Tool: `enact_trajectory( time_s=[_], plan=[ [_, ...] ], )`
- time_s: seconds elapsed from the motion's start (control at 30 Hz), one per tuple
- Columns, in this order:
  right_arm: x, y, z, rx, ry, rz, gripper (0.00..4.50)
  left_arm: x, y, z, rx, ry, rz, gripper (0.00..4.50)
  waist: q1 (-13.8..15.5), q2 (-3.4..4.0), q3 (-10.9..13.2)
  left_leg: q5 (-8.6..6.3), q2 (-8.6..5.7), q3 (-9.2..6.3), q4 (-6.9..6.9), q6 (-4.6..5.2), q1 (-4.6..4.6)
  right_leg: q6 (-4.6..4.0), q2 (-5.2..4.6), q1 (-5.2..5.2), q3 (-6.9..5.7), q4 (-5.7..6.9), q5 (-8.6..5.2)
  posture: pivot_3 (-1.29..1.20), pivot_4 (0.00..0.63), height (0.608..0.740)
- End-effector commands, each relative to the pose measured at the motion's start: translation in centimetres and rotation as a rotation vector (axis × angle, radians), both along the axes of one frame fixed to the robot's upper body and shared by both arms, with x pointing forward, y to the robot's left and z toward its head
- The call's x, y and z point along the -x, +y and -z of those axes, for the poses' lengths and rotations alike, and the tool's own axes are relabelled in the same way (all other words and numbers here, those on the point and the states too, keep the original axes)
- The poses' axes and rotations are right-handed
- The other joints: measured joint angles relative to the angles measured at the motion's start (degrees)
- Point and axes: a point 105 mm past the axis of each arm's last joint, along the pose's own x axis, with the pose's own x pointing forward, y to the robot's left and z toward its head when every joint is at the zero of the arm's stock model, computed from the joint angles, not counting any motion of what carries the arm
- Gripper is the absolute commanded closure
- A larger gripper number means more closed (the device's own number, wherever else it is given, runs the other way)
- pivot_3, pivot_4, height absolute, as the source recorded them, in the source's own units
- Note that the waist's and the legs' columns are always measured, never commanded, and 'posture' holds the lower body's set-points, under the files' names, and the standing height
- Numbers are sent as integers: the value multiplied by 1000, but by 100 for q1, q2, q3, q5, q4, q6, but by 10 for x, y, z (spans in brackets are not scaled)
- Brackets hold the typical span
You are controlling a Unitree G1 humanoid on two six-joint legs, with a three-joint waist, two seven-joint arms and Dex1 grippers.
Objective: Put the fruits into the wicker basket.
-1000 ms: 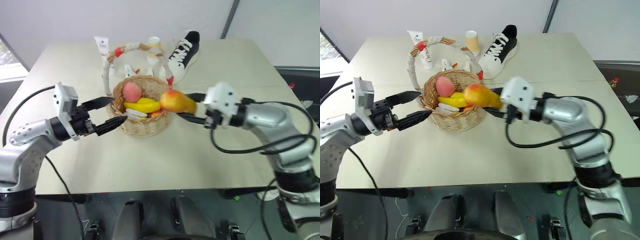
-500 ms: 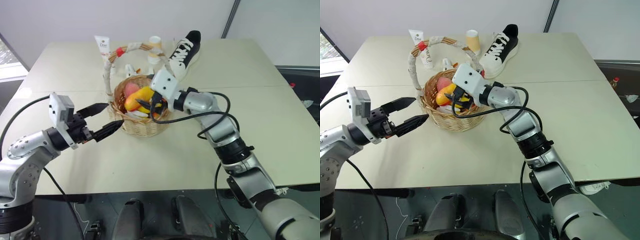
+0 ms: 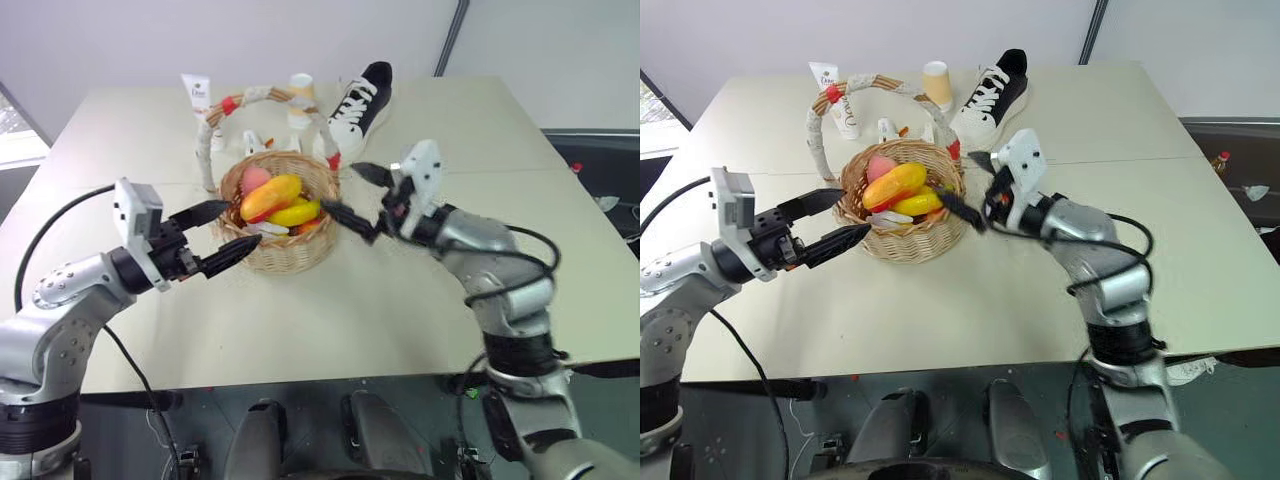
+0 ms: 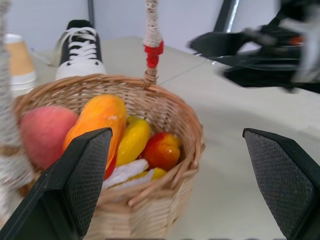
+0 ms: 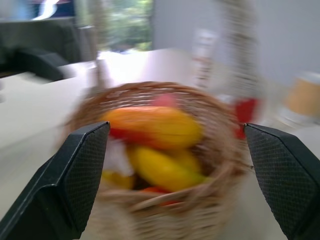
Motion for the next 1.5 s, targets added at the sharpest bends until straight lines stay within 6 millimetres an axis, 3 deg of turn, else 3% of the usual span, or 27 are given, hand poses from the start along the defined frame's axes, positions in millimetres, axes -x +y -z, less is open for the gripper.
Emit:
enact_trajectory(
  time_s=[0.03, 0.17, 0.23, 0.47, 0.5, 0.63, 0.7, 0.83, 1.0, 1.2, 1.23, 1.27, 1.43, 1.5],
  plan=[
    [-27, 2, -11, -68, -37, 113, 64, 0, -3, -9, 6, -43, 19, 0, 12, 0, 0, 3, -1, 0, -11, -5, 0, -2, 0, -3, 0, 0, -1, 0, 150, 740],
    [-48, 6, -8, -93, -25, 148, 64, -1, -9, -12, 6, -51, 35, 0, 27, 0, 0, 8, -7, 7, -31, -14, -13, -3, -7, -25, 2, -2, -1, 0, 150, 740],
    [-49, 7, -8, -98, -29, 135, 840, 0, -10, -13, 10, -55, 35, 0, 40, -1, 0, 8, -6, 7, -37, -14, -19, -3, -18, -29, 3, -3, -1, 0, 150, 740],
    [-44, 3, -16, -127, -71, 122, 4394, 2, -13, -11, 14, -51, 40, 0, 33, -1, 0, 12, -6, 6, -30, -20, -70, 0, -25, -78, 2, -2, 0, 0, 150, 740],
    [-42, 1, -18, -130, -84, 125, 4463, 2, -14, -11, 16, -50, 43, 0, 31, -1, 0, 12, -6, 5, -30, -21, -71, 0, -23, -80, 1, -2, 0, 0, 150, 740],
    [-31, -35, -30, -111, -168, 216, 4463, 0, -17, -11, 24, -48, 62, 0, 47, -1, 0, 13, -6, 4, -30, -21, -76, 0, -21, -83, 0, -1, 0, 0, 150, 740],
    [-29, -65, -36, -104, -195, 314, 4463, 0, -20, -11, 29, -44, 78, 0, 77, 0, 0, 13, -8, -2, -28, -21, -87, 0, -23, -86, -2, -4, 0, 0, 150, 740],
    [-21, -151, -42, -56, -229, 599, 4463, -5, -28, -8, 38, -33, 119, 0, 168, 0, 0, 13, -16, 1, -21, -21, -92, 3, -27, -87, -1, -7, 2, 0, 150, 740],
    [-16, -213, -31, -41, -209, 816, 4463, -10, -37, -7, 54, -30, 161, 0, 135, 0, 0, 13, -20, 17, -24, -21, -89, 2, -12, -87, 1, -8, 1, 0, 150, 740],
    [-18, -234, -16, -87, -153, 874, 4463, -15, -45, -7, 59, -35, 185, 0, 4, 3, 0, 15, -13, 32, -25, -21, -76, 2, -2, -87, 9, 4, 1, 0, 150, 740],
    [-18, -235, -14, -90, -146, 872, 3471, -15, -45, -7, 59, -36, 187, 0, 7, 3, 0, 15, -12, 32, -26, -21, -75, 2, -1, -87, 9, 5, 1, 0, 150, 740],
    [-16, -235, -14, -92, -149, 871, 3174, -15, -45, -7, 58, -35, 187, 0, 12, 3, 0, 15, -10, 31, -26, -21, -75, 2, -1, -87, 9, 5, 1, 0, 150, 740],
    [2, -251, -23, -40, -209, 947, 708, -17, -41, -6, 47, -35, 173, 0, 60, 3, -1, 15, -12, 28, -23, -21, -80, 2, -6, -86, 8, 4, 1, 0, 150, 740],
    [13, -257, -26, -26, -226, 955, 708, -18, -39, -6, 42, -39, 162, 0, 91, 5, -1, 16, -13, 26, -23, -21, -84, 2, -11, -86, 8, 3, 1, 0, 150, 740]
  ],
)
